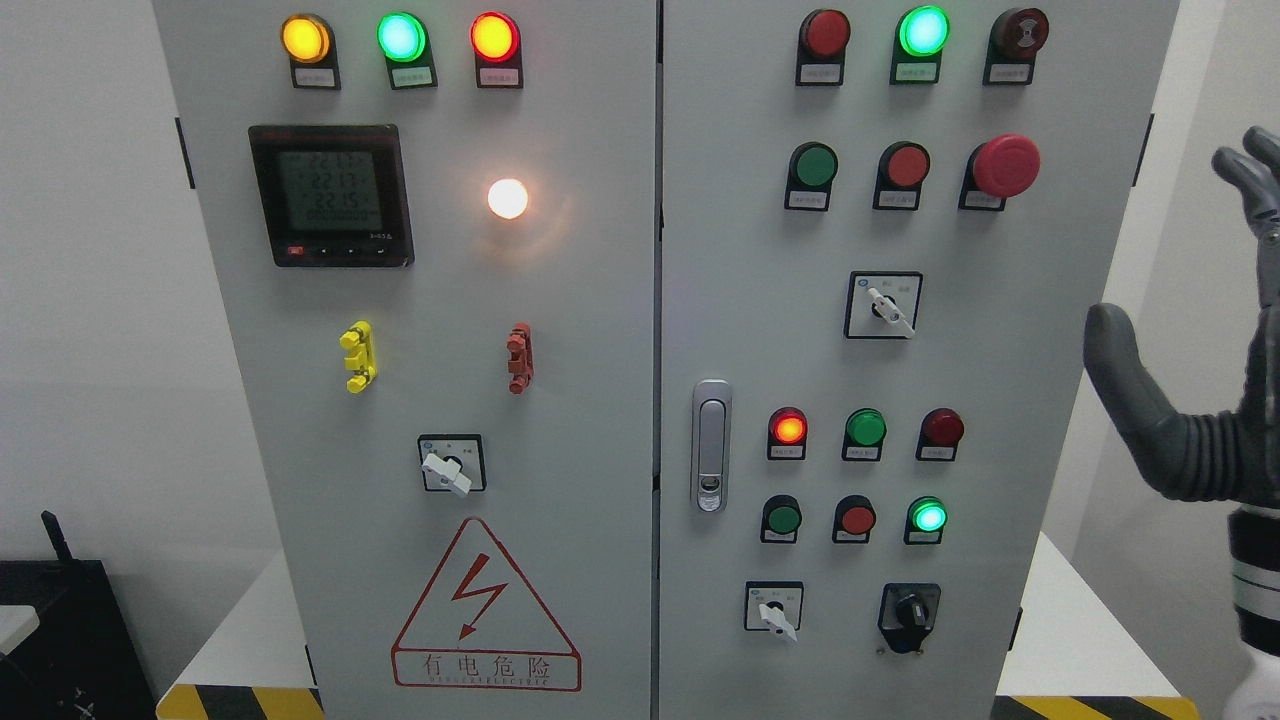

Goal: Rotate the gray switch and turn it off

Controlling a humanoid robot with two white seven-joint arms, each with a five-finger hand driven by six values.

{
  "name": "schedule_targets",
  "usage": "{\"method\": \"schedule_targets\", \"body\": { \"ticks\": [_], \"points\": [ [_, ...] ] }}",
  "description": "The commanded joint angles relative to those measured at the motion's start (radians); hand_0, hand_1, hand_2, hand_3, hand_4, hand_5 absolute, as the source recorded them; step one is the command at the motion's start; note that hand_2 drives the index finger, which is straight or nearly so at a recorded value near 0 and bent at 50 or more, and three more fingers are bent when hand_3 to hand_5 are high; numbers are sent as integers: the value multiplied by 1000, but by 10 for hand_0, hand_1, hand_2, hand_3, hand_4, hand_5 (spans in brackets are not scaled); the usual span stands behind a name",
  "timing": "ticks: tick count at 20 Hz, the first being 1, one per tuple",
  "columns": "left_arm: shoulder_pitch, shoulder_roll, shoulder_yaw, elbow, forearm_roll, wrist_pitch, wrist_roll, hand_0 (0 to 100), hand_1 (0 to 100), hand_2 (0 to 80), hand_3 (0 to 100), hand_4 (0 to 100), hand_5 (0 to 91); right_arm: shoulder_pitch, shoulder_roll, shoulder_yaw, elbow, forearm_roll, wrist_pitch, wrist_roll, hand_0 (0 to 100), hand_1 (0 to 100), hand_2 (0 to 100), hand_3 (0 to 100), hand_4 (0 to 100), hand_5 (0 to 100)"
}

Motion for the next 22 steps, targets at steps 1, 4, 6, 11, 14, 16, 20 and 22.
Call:
{"method": "schedule_targets", "body": {
  "ticks": [1, 4, 6, 11, 14, 16, 20, 22],
  "points": [
    [0, 0, -2, 14, 0, 0, -3, 120, 389, 0, 0, 0, 0, 2, 25, 3, -2, -2, 0, 3, 381, 259, 0, 0, 0, 0],
    [0, 0, -2, 14, 0, 0, -4, 120, 389, 0, 0, 0, 0, 0, 25, 3, -2, 0, 0, 3, 378, 260, 0, 0, 0, 0],
    [0, 0, -2, 14, 0, 0, -4, 120, 389, 0, 0, 0, 0, 0, 26, 3, -2, -2, 0, 3, 375, 264, 0, 0, 0, 0],
    [0, 0, -2, 14, 0, 0, -4, 120, 389, 0, 0, 0, 0, 0, 25, 3, -2, 0, 1, 6, 370, 269, 0, 0, 0, 0],
    [0, 0, -2, 14, 0, 0, -4, 120, 389, 0, 0, 0, 0, -1, 26, 3, 0, -2, 7, 6, 370, 268, 0, 0, 0, 0],
    [0, 0, -2, 14, 0, 0, -3, 120, 389, 0, 0, 0, 0, 0, 28, 7, 1, -2, 9, 6, 372, 265, 0, 0, 0, 0],
    [0, 0, -2, 14, 0, 0, -3, 120, 389, 0, 0, 0, 0, -3, 32, 21, 8, 0, 13, 3, 383, 243, 50, 229, 235, 97],
    [0, 0, -2, 14, 0, 0, -3, 120, 389, 0, 0, 0, 0, -6, 38, 26, 17, 0, 12, 3, 379, 234, 81, 362, 296, 236]
  ]
}}
